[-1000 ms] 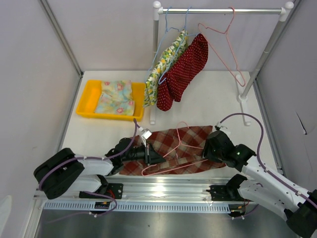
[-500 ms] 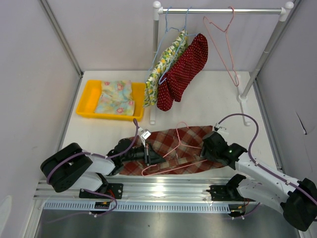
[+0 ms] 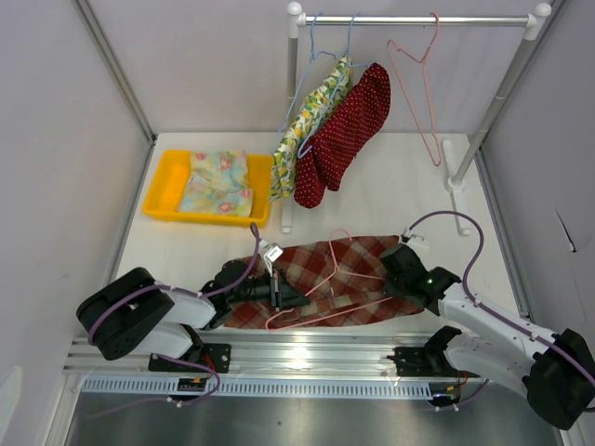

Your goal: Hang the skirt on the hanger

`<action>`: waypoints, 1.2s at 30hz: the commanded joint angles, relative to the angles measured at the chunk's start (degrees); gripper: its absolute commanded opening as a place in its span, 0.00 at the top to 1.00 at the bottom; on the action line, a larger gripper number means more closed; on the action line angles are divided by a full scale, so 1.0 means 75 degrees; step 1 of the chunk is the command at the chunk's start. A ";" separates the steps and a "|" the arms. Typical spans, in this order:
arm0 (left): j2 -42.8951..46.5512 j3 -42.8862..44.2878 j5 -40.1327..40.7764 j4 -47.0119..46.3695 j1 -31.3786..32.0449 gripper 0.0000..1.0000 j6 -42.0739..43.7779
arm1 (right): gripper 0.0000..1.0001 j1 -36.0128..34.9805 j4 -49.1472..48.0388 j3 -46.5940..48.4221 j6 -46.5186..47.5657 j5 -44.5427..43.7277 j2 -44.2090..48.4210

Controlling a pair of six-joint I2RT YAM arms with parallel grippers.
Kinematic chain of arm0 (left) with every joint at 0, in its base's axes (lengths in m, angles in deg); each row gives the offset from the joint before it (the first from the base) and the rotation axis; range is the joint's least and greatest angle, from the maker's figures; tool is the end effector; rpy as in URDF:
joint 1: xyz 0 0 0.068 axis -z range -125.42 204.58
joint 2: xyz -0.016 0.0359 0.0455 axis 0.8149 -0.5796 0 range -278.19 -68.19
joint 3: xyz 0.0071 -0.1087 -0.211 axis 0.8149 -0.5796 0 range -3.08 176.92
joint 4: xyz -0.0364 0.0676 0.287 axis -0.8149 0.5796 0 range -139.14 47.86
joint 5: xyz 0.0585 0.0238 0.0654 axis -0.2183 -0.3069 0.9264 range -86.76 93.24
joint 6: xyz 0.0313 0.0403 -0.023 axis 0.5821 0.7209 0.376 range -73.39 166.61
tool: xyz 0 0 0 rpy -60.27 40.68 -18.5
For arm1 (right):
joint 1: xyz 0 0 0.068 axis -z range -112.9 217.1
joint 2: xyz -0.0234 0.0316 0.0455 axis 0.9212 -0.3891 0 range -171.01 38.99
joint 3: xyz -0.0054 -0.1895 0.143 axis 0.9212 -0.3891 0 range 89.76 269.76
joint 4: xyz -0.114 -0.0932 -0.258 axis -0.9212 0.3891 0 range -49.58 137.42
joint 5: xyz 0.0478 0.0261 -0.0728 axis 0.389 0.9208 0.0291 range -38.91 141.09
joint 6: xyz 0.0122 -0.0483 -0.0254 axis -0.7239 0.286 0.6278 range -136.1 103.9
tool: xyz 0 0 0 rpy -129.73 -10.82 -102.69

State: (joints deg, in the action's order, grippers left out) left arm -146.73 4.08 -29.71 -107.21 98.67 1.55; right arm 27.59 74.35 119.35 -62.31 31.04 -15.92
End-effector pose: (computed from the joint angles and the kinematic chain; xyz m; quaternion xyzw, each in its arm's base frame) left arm 0.1474 -0.1720 0.0630 0.1696 0.7536 -0.5760 0.2677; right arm 0.1835 0.1341 0.1380 0.1016 0.9452 0.0545 0.3055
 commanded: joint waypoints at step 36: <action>-0.1000 0.0171 -0.0294 -0.1246 -0.0219 1.00 0.0230 | 1.00 0.0217 0.0302 0.0589 -0.0014 -0.0385 0.0209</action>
State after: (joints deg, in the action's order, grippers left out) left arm -153.05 4.12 -30.47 -111.73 97.51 1.61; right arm 28.99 75.01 118.28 -62.71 30.58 -15.77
